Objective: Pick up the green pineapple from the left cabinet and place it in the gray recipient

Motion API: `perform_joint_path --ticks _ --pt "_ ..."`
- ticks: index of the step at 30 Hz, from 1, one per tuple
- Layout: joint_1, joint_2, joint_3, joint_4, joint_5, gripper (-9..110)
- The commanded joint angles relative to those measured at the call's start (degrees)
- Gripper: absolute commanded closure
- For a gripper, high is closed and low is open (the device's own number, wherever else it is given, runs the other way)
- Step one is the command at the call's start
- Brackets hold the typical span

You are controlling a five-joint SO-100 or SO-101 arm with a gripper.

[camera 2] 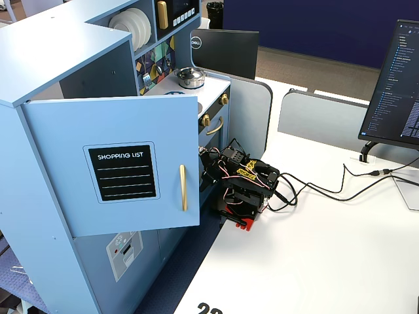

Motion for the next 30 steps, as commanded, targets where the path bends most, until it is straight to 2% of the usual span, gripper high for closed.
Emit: perform_joint_path --ticks 1,7,9,12,14,16,19,21,24,25,27,30 --pt "4.92 -0.35 -0.18 10.46 -1.05 91" --pt "3.43 -0.35 -0.18 10.55 -1.85 91" --pt "3.60 -0.35 -0.18 10.55 -1.93 100" --pt "3.78 -0.35 -0.18 10.55 -2.02 94" --pt "1.85 -0.35 -0.18 10.37 -3.78 100" --pt "-5.10 -0.44 -0.18 6.59 -7.38 93" --pt "-22.94 -0.62 -0.88 -11.78 -2.11 89" --pt "-33.57 -1.05 -0.97 -33.57 3.69 86" --pt "-46.32 -8.35 -2.02 -69.17 -0.18 86" --pt "-49.66 -11.87 -5.54 -72.51 -2.55 86" --pt "-54.05 -16.70 -14.85 -70.75 -3.34 84" --pt "-54.84 -25.40 -25.40 -70.66 -4.66 79"
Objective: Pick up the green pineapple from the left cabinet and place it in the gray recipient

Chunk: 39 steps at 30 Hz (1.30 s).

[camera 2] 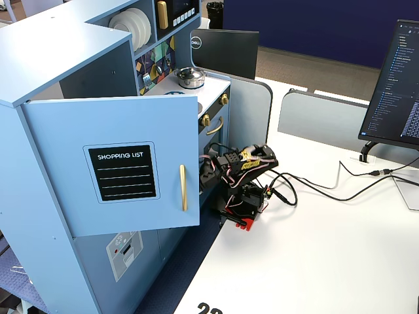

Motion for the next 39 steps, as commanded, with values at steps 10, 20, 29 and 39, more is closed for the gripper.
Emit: perform_joint_path --ticks 10,20,29,39 --pt "0.97 -28.56 -33.75 -15.64 -1.32 76" --pt "5.27 -42.10 -42.19 -22.94 1.41 66" --pt "5.36 -49.22 -46.41 -23.91 1.58 67" --pt "5.27 -58.80 -54.58 -25.05 1.93 70"
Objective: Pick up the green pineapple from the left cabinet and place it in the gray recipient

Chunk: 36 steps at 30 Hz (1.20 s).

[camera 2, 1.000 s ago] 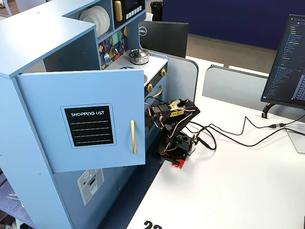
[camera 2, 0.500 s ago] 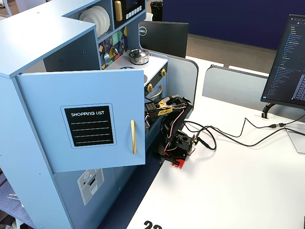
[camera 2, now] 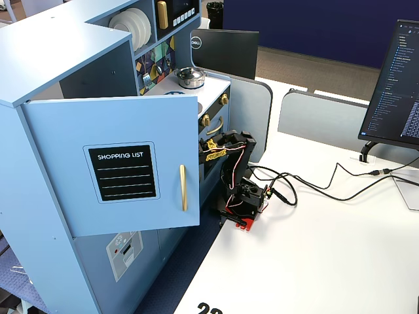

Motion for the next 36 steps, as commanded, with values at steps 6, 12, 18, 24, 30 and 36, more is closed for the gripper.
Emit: perform_joint_path --ticks 6,12,18,24,30,36 --pt "-2.20 -5.45 -12.04 -2.99 -4.75 98" --pt "-4.57 1.58 -8.00 -5.27 -11.16 102" --pt "-9.93 29.62 9.67 -1.32 -15.47 102" --pt "-2.02 48.34 17.14 -5.27 -16.17 102" --pt "23.47 55.63 16.70 -3.69 -7.29 102" --pt "38.94 47.72 8.00 4.04 -4.04 102"
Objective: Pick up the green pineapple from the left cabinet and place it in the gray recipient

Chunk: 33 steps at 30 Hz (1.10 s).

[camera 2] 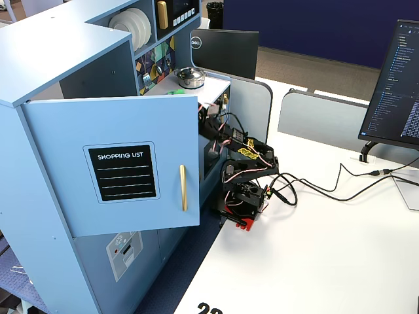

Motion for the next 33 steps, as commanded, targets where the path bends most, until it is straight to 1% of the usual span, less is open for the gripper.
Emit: perform_joint_path --ticks 1,6,8,11,14,17,21,22,26,28,30,33 --pt "11.07 -5.71 -9.05 5.45 2.99 102" --pt "17.58 -18.37 -19.16 12.13 4.48 102" --pt "19.69 -23.82 -23.91 16.61 3.96 102" --pt "20.83 -30.15 -29.44 21.97 4.22 102" --pt "20.83 -34.01 -30.85 24.17 4.31 101" --pt "20.48 -36.21 -31.03 25.66 5.10 96" --pt "19.25 -37.88 -31.03 26.10 8.26 78" --pt "19.16 -38.14 -31.03 25.84 8.00 76" --pt "18.63 -37.62 -32.17 25.58 7.56 76" --pt "18.02 -34.89 -32.17 27.07 6.15 78" --pt "17.05 -29.27 -30.41 31.82 4.83 80" --pt "16.44 -17.05 -24.52 42.54 4.66 83"
